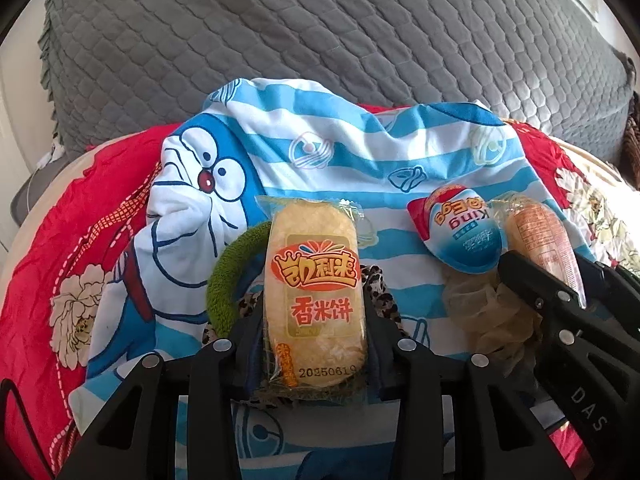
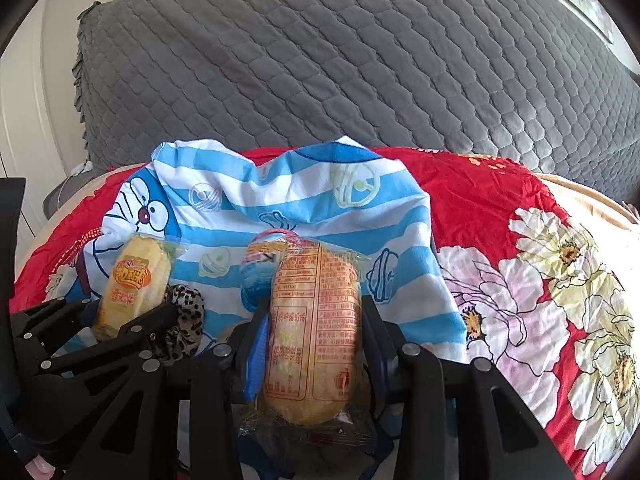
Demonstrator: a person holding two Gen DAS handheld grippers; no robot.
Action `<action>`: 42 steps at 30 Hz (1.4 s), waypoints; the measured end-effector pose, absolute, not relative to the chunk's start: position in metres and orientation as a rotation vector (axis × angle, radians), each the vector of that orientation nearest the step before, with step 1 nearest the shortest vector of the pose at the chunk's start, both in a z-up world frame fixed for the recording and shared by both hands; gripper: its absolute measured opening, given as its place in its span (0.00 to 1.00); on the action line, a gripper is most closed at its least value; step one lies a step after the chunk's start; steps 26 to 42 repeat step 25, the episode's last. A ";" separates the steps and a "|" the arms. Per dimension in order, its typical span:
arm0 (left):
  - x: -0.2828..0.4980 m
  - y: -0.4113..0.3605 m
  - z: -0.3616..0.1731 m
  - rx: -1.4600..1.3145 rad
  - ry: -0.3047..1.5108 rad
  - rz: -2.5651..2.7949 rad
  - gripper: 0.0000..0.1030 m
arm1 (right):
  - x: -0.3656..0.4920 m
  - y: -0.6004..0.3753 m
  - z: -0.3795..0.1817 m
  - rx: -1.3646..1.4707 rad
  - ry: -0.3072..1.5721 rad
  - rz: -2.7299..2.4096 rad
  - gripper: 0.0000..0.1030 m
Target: Organize objects
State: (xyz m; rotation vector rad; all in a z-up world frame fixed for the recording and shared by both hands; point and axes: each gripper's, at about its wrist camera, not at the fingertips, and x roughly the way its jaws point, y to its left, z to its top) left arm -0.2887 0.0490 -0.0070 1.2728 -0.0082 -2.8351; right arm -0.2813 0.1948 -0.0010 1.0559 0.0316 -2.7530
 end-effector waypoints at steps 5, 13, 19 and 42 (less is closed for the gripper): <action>-0.286 0.050 -0.007 1.266 -0.014 -2.842 0.41 | -0.281 0.196 0.000 1.056 0.014 -2.749 0.42; -0.283 0.047 -0.003 1.246 -0.003 -2.825 0.54 | -0.282 0.196 0.000 1.073 0.002 -2.738 0.50; -0.278 0.045 -0.002 1.246 -0.018 -2.826 0.62 | -0.281 0.195 0.000 1.078 0.000 -2.732 0.63; -0.273 0.038 -0.002 1.248 -0.004 -2.807 0.74 | -0.280 0.197 0.002 1.082 0.003 -2.739 0.66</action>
